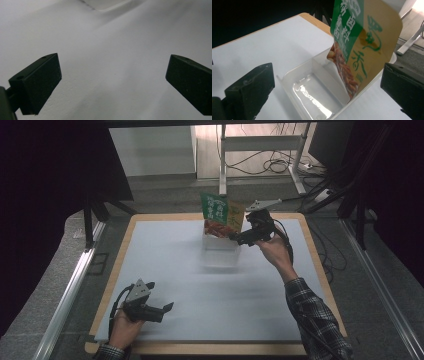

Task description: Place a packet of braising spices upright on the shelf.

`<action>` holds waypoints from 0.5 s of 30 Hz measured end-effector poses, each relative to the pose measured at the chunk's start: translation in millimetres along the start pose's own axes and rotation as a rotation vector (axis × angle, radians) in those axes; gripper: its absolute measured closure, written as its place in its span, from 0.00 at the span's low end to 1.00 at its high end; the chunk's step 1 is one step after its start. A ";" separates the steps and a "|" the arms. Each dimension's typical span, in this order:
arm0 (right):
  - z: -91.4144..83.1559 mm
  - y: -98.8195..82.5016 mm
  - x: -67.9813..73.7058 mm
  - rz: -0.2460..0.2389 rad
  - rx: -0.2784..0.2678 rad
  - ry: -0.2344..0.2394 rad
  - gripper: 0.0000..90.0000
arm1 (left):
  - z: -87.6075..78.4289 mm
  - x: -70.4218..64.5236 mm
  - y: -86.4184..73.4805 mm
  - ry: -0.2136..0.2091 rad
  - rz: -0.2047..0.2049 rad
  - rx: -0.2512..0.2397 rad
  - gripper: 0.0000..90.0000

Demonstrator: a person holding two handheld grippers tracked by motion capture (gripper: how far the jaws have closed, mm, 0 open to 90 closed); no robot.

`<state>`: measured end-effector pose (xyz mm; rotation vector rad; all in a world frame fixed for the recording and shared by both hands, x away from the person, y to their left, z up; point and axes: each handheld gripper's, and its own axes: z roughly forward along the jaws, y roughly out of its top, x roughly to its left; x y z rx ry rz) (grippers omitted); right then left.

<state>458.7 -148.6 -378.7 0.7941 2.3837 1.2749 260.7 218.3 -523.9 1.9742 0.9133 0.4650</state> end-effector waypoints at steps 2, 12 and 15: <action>-1.7 -3.3 1.6 0.001 0.001 0.003 0.00 | 0.0 0.0 0.0 0.000 0.000 0.000 0.00; -9.0 -15.7 9.4 0.007 -0.005 0.020 0.00 | 0.0 -0.3 0.1 -0.001 0.001 0.001 0.00; -9.8 -19.9 11.9 0.008 -0.002 0.023 0.00 | 0.0 -0.3 0.1 0.000 0.001 0.001 0.00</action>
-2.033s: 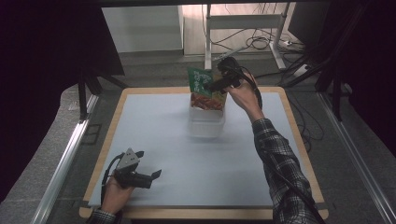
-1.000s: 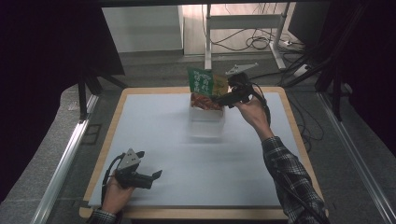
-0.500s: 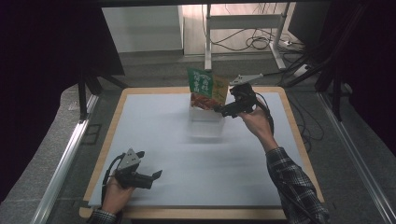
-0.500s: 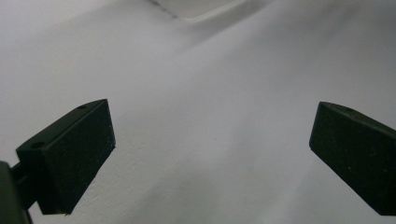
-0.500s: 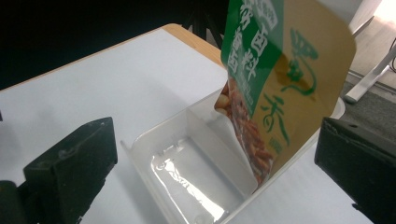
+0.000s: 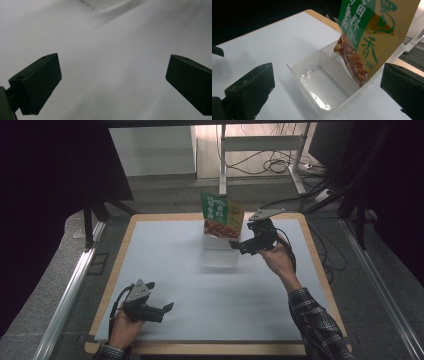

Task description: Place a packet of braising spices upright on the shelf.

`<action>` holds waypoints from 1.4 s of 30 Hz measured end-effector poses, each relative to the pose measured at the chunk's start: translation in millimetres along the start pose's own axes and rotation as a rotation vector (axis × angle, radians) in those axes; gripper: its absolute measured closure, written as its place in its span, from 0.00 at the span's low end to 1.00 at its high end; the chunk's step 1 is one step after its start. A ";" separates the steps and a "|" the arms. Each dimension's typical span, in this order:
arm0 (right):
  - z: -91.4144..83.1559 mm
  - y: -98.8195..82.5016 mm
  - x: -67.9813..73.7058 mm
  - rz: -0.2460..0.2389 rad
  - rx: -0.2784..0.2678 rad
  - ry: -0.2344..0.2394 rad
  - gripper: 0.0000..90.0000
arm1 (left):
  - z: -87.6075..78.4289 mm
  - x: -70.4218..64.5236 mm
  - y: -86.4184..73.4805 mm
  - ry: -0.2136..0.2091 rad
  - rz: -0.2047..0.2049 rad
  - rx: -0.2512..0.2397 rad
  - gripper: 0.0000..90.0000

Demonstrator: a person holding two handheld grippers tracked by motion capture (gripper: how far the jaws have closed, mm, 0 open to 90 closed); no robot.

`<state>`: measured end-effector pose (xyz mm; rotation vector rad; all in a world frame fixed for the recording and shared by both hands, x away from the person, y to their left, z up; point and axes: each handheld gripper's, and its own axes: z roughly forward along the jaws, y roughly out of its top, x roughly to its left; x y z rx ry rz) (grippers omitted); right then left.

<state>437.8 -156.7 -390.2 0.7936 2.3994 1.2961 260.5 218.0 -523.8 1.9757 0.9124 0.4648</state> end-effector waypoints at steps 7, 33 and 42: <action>-3.0 -9.2 4.9 -0.003 0.008 0.002 0.00 | 0.1 -0.1 0.0 0.000 0.000 0.001 0.00; -23.6 -44.3 21.4 -0.008 0.022 -0.004 0.00 | 1.0 -1.4 0.3 -0.004 0.003 0.005 0.00; -28.7 -51.2 27.6 -0.024 0.017 0.000 0.00 | 0.8 -1.5 0.3 -0.005 0.005 0.005 0.00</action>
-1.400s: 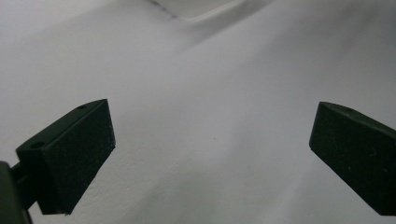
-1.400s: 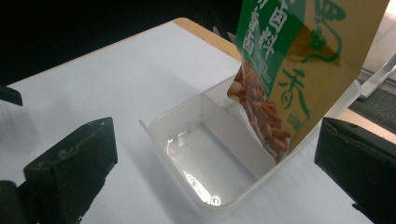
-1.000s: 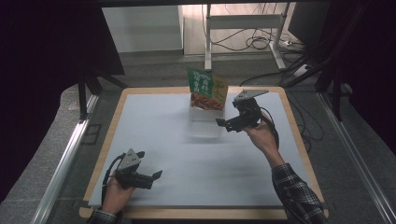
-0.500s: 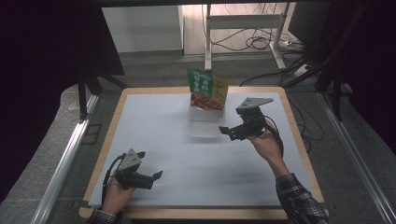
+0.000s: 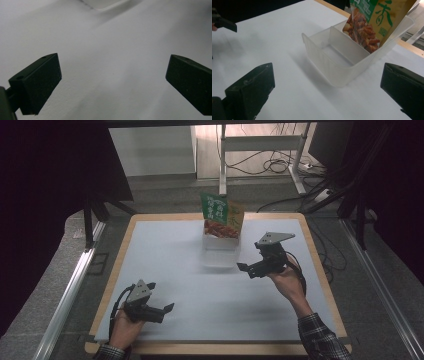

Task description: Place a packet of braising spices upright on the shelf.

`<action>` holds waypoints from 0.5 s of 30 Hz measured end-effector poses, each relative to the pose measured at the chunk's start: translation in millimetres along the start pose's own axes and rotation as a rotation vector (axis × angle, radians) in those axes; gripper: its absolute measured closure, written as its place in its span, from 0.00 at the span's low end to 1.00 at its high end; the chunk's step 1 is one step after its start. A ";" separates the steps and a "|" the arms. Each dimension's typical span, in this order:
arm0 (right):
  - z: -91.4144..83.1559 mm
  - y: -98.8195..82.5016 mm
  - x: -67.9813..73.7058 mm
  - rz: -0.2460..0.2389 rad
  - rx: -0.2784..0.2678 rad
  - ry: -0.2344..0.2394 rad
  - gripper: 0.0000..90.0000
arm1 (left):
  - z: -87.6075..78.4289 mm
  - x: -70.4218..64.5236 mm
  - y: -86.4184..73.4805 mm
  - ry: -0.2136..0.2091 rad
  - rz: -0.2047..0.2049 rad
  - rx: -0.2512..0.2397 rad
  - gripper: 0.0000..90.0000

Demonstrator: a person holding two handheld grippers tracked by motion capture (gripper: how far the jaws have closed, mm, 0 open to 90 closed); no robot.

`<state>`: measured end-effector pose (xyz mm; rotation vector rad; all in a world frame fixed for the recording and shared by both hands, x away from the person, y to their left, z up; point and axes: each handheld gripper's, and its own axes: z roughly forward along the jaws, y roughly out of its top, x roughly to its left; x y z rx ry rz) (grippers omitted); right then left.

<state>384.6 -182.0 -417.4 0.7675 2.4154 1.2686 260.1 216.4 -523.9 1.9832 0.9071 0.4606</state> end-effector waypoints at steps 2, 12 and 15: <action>-0.2 -2.4 1.0 -0.005 0.005 -0.002 0.00 | -0.2 0.1 0.0 0.001 0.000 0.000 0.00; -7.0 -15.8 2.7 0.007 0.016 -0.005 0.00 | -0.8 0.5 -0.1 0.003 -0.002 -0.003 0.00; -11.9 -19.7 3.4 0.019 0.014 -0.022 0.00 | -1.0 0.4 -0.1 0.004 -0.002 -0.004 0.00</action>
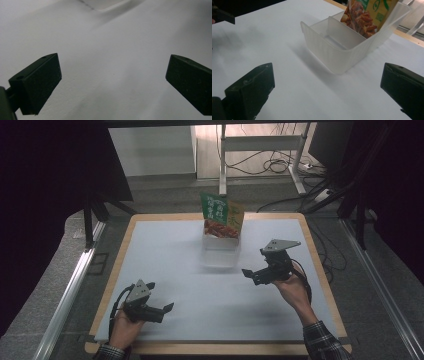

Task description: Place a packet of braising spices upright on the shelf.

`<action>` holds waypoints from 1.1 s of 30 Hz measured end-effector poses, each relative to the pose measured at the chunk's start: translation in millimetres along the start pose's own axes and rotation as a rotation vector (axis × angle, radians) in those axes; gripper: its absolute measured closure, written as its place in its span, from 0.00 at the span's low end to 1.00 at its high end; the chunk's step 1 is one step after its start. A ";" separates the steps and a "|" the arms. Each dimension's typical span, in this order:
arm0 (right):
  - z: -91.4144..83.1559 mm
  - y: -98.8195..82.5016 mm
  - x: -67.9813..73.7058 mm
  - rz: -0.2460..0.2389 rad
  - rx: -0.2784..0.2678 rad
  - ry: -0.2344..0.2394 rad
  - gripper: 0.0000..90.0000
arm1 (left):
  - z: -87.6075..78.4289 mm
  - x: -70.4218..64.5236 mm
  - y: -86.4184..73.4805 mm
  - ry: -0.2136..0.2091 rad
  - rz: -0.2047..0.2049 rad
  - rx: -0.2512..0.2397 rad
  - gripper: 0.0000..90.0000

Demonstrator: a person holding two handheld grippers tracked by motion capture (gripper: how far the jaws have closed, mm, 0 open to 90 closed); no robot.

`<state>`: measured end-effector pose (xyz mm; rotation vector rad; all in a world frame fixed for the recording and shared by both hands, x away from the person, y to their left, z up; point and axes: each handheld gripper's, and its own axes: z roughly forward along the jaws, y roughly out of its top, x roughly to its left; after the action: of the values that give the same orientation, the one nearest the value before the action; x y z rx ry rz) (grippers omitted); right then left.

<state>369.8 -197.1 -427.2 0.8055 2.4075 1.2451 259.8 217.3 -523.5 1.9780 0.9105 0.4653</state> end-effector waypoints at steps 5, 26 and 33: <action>-7.0 -4.6 1.1 0.018 -0.002 -0.007 0.00 | -0.6 0.1 0.2 0.002 0.000 -0.002 0.00; -38.1 -27.3 13.3 0.022 -0.003 -0.048 0.00 | -1.1 0.3 0.9 0.000 -0.012 -0.004 0.00; -47.4 -40.0 18.2 0.026 -0.004 -0.062 0.00 | -0.8 -0.2 0.9 0.003 -0.010 0.001 0.01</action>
<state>317.8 -235.1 -433.1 0.8634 2.3516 1.2160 259.5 217.3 -522.3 1.9733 0.9225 0.4622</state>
